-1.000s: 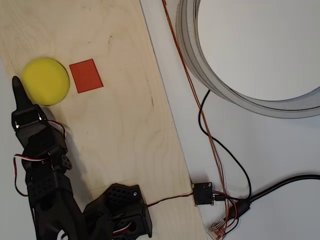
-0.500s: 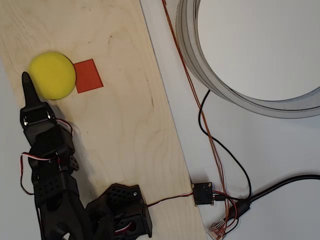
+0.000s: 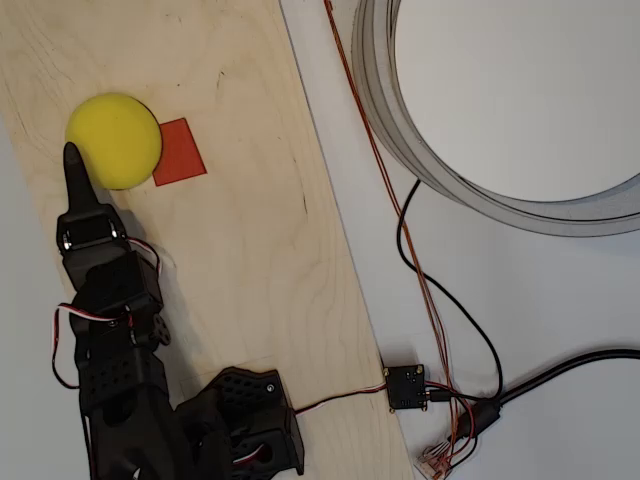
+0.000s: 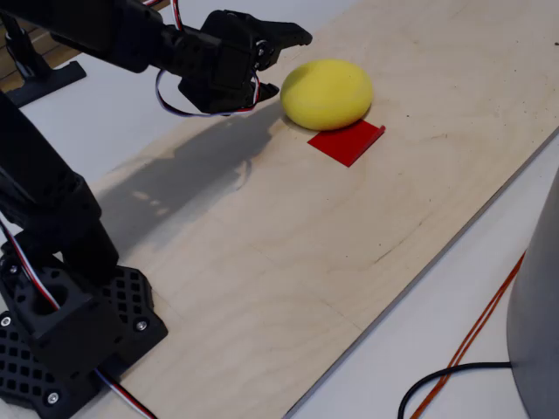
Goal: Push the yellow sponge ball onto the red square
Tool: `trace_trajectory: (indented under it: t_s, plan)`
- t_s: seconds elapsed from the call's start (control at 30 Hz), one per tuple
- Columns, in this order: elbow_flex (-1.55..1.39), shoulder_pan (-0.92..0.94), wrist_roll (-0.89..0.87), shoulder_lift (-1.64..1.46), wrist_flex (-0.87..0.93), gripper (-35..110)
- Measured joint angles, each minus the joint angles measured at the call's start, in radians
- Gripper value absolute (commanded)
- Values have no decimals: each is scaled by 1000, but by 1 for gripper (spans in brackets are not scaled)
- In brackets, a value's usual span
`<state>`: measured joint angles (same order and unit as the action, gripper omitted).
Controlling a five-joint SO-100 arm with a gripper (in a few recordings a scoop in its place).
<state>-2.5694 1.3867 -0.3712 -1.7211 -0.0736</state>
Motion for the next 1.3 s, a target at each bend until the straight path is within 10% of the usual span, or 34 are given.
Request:
trace_trajectory:
  t_s: [1.3]
  plan:
    - [367, 31, 94, 218, 0, 33]
